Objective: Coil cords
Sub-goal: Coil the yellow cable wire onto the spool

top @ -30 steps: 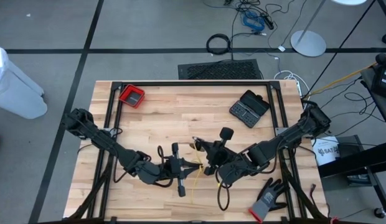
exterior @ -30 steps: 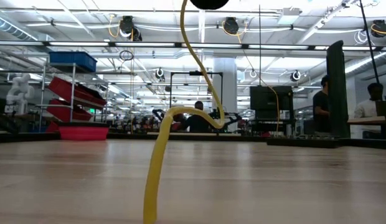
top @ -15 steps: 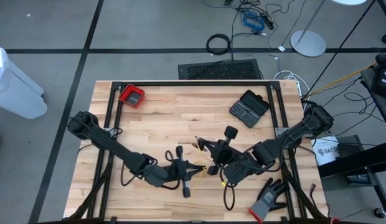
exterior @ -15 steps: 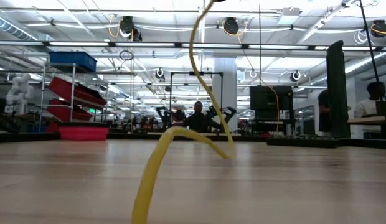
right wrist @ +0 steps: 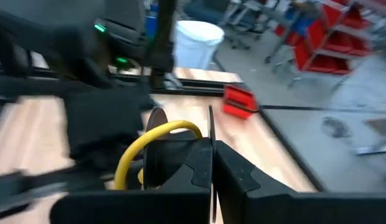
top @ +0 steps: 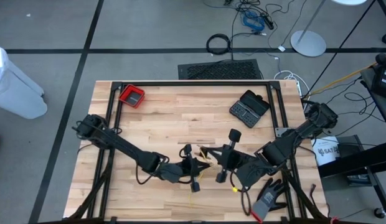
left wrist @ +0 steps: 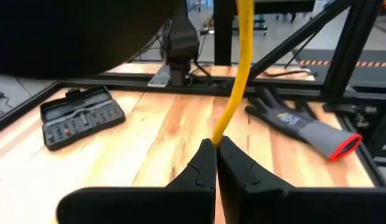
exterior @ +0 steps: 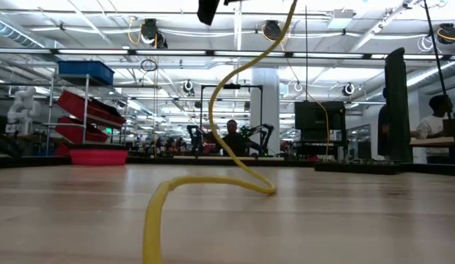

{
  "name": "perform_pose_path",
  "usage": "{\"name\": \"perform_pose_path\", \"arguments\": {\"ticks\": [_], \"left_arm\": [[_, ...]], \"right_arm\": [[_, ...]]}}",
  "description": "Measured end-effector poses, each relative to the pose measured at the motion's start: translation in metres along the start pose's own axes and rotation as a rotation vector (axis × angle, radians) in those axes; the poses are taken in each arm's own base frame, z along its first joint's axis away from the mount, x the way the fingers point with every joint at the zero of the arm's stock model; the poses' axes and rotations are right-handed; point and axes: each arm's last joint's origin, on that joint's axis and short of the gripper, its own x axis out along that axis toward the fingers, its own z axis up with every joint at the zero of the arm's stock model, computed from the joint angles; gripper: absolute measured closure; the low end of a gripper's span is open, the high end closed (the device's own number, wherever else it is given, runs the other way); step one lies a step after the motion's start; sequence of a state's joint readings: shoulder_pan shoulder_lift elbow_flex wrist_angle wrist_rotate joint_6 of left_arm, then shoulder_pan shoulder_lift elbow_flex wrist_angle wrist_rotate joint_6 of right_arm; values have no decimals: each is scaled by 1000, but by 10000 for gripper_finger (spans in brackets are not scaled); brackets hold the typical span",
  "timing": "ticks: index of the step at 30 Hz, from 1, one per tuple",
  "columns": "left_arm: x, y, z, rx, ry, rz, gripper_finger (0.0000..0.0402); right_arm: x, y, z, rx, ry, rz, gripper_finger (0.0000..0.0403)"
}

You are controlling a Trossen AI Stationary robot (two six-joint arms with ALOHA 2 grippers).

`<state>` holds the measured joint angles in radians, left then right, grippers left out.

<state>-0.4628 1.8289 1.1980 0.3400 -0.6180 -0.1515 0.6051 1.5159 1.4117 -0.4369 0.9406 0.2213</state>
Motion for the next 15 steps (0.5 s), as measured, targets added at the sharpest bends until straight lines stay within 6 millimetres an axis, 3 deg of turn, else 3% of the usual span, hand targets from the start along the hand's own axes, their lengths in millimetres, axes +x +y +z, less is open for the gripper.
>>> {"name": "perform_pose_path", "arguments": {"ticks": [8,15], "left_arm": [[3,5,-4,27,41,18,400],[4,6,2,-11,-12,14,400]], "right_arm": [[-13,-1,3,94,13,121,403],[-12,-3,4,148,2,83,403]]}}
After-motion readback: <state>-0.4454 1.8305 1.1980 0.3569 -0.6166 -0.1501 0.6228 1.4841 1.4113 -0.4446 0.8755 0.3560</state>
